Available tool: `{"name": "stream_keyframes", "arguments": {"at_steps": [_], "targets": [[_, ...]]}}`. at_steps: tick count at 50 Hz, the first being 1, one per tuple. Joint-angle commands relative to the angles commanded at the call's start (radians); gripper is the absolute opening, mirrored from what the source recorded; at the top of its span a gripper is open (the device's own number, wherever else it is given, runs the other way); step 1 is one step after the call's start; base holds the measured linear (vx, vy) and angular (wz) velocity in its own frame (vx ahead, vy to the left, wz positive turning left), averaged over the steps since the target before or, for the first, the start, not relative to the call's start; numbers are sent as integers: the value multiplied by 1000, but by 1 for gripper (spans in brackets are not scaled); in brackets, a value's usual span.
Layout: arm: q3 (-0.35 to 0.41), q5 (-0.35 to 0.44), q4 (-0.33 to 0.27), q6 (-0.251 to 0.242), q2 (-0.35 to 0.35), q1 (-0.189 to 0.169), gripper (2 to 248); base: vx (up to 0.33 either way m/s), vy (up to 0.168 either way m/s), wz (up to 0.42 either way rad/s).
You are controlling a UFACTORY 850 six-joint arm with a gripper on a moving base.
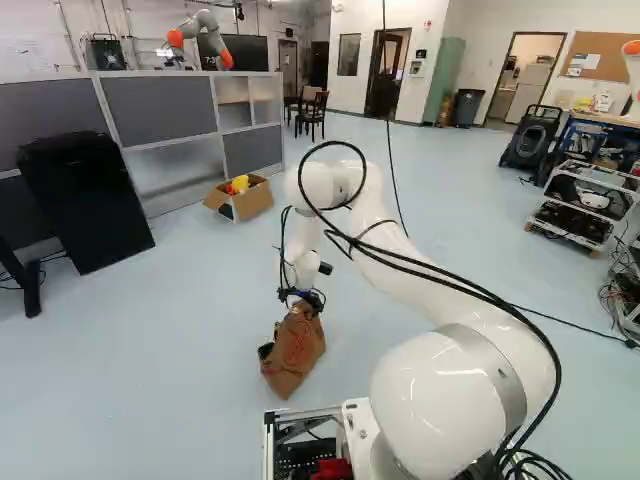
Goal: Pick up the grocery bag from the ground
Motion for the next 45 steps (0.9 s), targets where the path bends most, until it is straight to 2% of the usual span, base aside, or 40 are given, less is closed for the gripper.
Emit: {"name": "stream_keyframes", "arguments": {"at_steps": [11,45], "targets": [[-36,0,0,13,-41,0,247,0,0,0],[-153,0,0,14,-169,0,247,0,0,0]]}}
